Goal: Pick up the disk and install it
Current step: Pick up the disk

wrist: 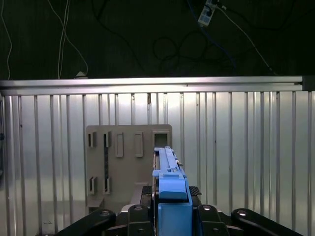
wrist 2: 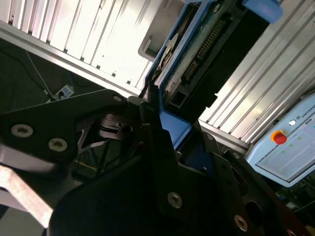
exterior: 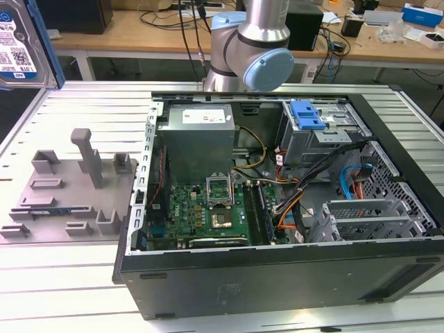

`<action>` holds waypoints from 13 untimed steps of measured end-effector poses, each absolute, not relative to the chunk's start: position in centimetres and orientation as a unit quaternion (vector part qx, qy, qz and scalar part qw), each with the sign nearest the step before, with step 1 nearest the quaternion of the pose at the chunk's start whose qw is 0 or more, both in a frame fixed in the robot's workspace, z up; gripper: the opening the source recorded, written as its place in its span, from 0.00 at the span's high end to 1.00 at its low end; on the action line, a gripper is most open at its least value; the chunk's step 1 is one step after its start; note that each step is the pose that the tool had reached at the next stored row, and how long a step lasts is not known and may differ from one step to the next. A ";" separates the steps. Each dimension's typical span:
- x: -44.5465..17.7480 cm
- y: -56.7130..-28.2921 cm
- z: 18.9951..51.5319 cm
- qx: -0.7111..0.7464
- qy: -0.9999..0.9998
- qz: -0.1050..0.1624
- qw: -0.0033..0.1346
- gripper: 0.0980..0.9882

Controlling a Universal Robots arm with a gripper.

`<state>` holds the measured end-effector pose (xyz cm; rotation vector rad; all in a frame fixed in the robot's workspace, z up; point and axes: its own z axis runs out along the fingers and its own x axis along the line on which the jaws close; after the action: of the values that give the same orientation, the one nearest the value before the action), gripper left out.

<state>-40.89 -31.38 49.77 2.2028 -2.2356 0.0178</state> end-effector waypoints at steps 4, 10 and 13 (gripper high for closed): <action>-39.8 -31.8 49.8 0.702 -0.712 0.006 0.002 0.70; -37.7 -33.0 49.8 0.702 -0.712 0.006 0.002 0.70; -36.9 -33.6 49.8 0.702 -0.712 0.005 0.002 0.70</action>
<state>-36.91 -33.61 49.77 2.2023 -2.2353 0.0170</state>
